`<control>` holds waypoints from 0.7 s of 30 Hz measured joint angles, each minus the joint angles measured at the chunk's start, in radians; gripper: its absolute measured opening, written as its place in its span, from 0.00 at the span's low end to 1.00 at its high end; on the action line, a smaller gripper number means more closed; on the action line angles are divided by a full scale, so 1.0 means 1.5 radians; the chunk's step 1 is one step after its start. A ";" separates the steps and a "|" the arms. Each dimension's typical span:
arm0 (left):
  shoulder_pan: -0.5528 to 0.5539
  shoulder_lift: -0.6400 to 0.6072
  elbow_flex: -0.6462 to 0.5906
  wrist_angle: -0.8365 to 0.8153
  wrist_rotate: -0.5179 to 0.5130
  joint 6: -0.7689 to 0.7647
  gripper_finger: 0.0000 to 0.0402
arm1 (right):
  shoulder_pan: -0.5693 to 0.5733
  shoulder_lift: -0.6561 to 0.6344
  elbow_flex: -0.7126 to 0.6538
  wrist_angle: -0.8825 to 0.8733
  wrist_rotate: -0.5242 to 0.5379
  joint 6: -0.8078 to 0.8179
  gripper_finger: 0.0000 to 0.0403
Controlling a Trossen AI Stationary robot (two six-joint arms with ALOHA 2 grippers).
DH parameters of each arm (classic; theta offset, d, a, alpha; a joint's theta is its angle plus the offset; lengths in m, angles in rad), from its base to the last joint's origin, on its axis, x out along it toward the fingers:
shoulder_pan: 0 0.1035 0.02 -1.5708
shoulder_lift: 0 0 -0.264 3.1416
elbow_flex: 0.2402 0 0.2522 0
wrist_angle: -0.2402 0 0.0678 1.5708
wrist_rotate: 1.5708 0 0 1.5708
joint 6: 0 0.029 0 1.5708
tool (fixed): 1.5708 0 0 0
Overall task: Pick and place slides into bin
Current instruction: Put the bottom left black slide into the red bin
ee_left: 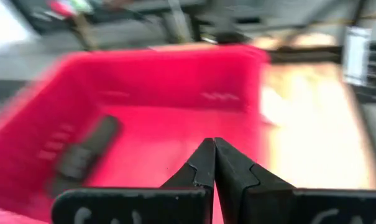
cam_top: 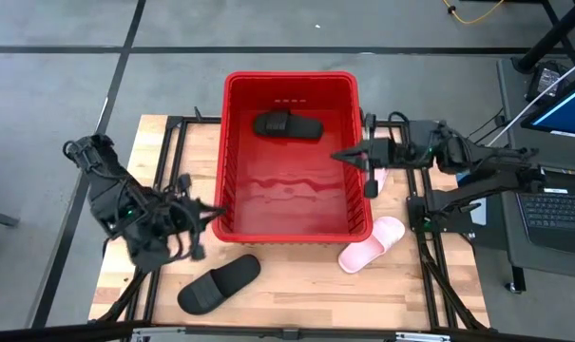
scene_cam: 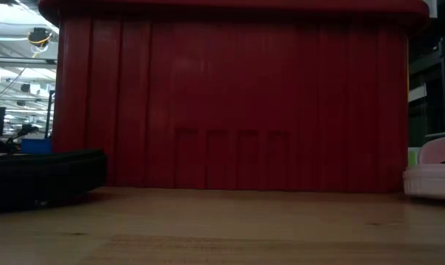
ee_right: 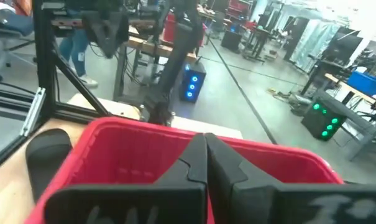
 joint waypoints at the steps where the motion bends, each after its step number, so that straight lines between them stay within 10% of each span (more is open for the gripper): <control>1: -0.011 0.000 0.000 0.001 0.026 -0.015 0.00 | 0.017 0.007 0.000 0.002 0.022 0.007 0.00; 10: -0.124 0.002 0.000 -0.043 0.156 -0.190 0.00 | 0.159 0.109 0.000 0.083 0.169 0.033 0.00; 21: -0.314 0.055 0.000 -0.136 0.161 -0.585 0.00 | 0.257 0.198 0.000 0.151 0.287 0.092 0.00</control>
